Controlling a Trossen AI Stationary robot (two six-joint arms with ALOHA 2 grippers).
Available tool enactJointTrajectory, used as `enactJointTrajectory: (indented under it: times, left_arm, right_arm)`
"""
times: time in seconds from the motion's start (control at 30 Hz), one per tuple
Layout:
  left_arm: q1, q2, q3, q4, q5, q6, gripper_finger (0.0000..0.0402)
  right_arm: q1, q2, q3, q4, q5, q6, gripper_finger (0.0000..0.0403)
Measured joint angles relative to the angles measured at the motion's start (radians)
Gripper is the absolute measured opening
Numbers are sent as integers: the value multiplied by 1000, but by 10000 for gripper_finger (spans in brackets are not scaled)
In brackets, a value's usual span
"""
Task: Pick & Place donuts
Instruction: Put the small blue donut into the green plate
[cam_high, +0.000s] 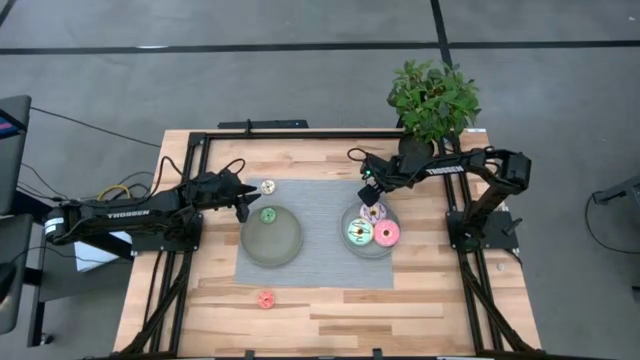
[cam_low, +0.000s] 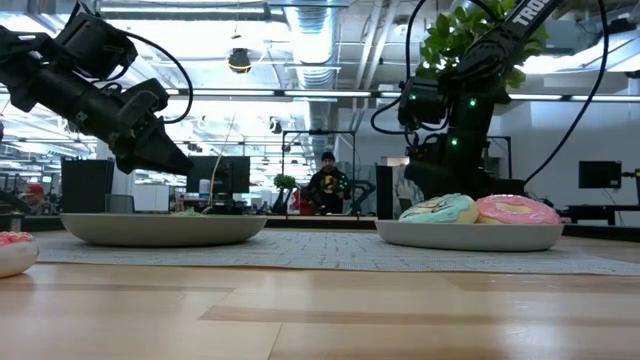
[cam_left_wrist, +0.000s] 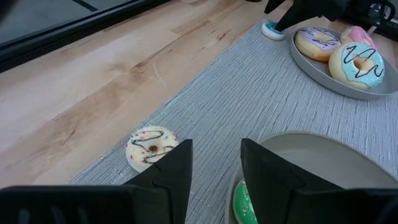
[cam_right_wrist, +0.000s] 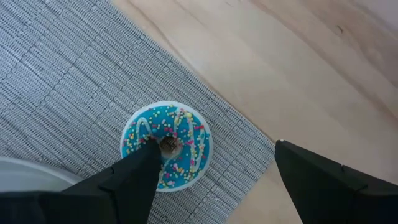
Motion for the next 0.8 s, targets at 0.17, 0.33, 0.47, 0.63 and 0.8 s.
enactJointTrajectory:
  times: [0.17, 0.33, 0.47, 0.63, 0.8]
  left_arm:
    - [0, 0, 0, 0, 0, -3, 128]
    - [0, 0, 0, 0, 0, -10, 128]
    - [0, 0, 0, 0, 0, -10, 128]
    - [0, 0, 0, 0, 0, -10, 128]
    - [0, 0, 0, 0, 0, -10, 128]
  right_arm:
    - [0, -1, 0, 0, 1, 0, 306]
    - [0, -2, 2, -12, 1, 2, 306]
    - [0, -2, 2, -22, 0, 5, 306]
    - [0, -3, 3, -41, 1, 6, 303]
    - [0, -3, 3, -41, 0, 30, 282]
